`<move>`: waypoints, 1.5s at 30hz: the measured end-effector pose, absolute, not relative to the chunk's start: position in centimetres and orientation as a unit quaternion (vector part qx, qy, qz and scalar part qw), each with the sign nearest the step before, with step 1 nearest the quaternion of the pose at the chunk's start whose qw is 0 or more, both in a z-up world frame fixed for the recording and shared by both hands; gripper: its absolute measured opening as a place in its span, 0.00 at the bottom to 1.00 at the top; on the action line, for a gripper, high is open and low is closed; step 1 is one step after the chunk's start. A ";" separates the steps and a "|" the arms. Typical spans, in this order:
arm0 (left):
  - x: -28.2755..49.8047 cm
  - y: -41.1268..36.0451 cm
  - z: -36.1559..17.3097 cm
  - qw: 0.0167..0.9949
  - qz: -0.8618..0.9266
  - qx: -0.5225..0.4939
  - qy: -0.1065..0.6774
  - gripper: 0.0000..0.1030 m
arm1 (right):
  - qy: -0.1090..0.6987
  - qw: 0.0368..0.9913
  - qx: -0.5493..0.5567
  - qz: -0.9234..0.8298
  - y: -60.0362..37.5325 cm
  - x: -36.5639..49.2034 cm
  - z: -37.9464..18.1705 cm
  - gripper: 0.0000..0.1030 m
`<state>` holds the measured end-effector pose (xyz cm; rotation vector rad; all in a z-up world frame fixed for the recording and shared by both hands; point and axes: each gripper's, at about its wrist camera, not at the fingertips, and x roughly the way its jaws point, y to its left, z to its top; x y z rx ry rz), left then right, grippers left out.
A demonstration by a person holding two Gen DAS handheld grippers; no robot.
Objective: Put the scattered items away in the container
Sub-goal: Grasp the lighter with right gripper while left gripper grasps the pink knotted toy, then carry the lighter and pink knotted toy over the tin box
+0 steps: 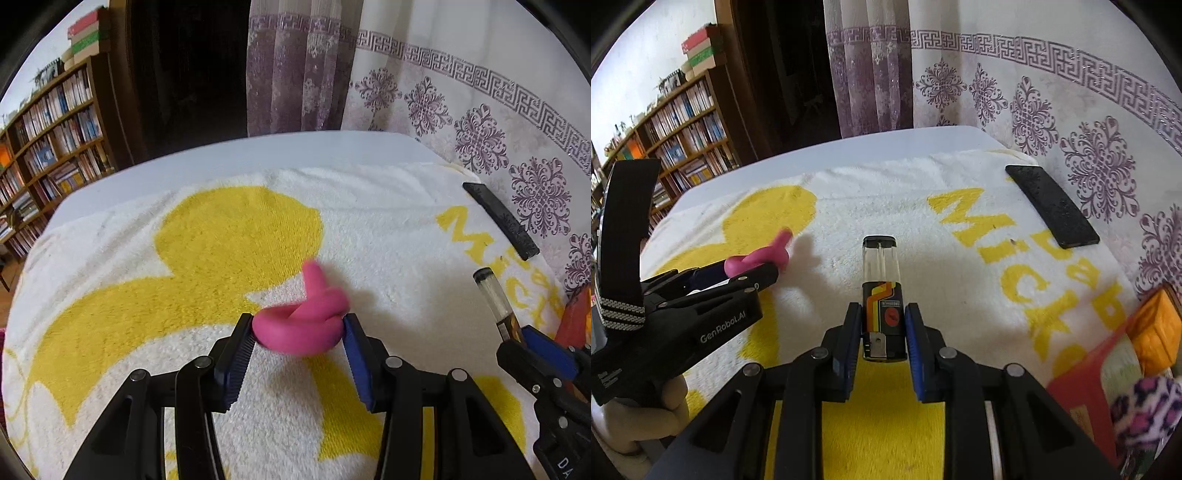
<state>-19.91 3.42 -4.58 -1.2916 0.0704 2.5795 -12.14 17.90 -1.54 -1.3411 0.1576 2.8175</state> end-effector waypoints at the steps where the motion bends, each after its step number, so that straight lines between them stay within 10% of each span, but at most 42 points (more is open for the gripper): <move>1: -19.5 3.4 -4.2 0.127 0.889 -0.439 0.026 0.48 | 0.052 0.008 -0.427 0.903 17.9 -11.9 -1.3 0.25; 45: -0.1 17.6 5.1 0.291 0.890 -0.342 0.079 0.48 | 0.109 0.138 -0.281 0.944 32.6 11.4 5.9 0.25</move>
